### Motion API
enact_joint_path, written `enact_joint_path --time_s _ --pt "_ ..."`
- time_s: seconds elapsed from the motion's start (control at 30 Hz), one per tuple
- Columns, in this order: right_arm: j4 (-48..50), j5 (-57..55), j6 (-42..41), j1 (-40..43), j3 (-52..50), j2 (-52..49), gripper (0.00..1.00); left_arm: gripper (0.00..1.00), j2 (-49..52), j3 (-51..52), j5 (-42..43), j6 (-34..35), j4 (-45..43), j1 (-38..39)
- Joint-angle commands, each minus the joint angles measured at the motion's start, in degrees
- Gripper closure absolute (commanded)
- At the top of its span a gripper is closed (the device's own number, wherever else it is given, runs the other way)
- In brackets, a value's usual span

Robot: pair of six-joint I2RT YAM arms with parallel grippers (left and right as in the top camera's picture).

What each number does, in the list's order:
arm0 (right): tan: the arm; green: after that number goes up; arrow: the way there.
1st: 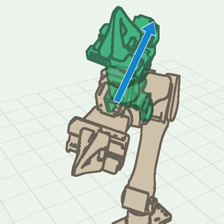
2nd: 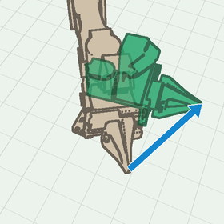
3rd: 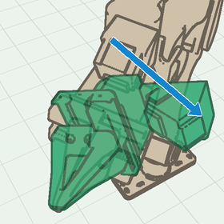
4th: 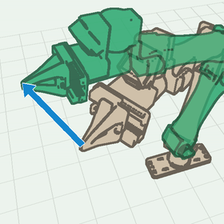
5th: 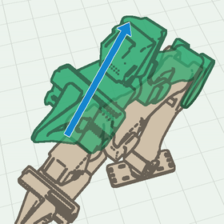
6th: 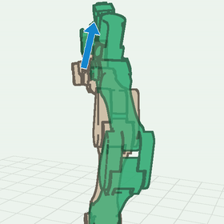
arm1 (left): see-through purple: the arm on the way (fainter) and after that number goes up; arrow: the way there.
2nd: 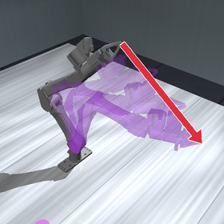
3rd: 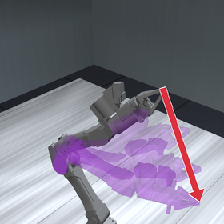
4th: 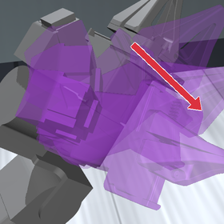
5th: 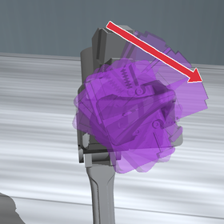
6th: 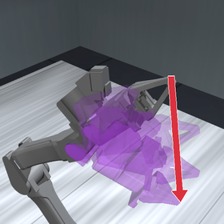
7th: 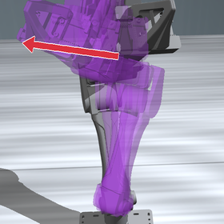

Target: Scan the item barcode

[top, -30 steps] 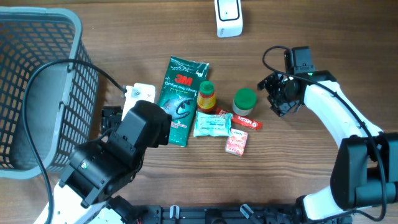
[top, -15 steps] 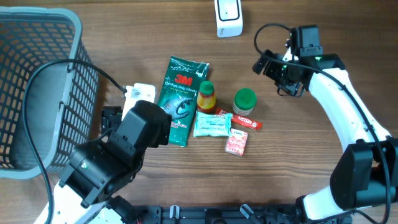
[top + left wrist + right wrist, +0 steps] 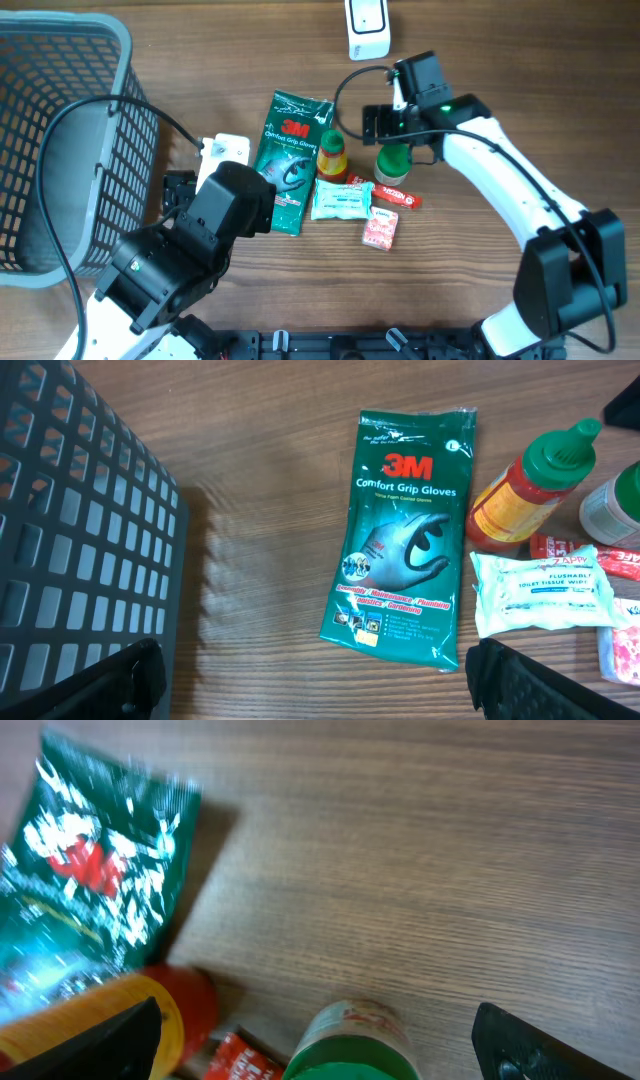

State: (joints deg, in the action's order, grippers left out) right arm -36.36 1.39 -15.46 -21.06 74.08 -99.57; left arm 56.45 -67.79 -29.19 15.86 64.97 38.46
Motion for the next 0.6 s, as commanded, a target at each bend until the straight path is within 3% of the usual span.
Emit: enact_joint_path --time_s 0.0,0.23,0.47,0.57 --pt "-1.51 -3.1 5.2 -0.96 0.44 -3.15 0.0 0.0 -0.02 -0.2 0.24 1.14 0.02 -0.11" --pt "-3.8 -1.6 4.96 -1.22 0.42 -5.55 0.02 0.0 -0.02 -0.2 0.24 1.14 0.02 -0.11" --pt "-8.31 -1.36 4.79 -1.44 0.42 -8.04 0.18 0.0 -0.02 -0.2 0.24 1.14 0.02 -0.11" --pt "-8.33 -1.36 4.11 -1.44 0.42 -8.68 0.18 0.0 -0.02 -0.2 0.24 1.14 0.02 -0.11"
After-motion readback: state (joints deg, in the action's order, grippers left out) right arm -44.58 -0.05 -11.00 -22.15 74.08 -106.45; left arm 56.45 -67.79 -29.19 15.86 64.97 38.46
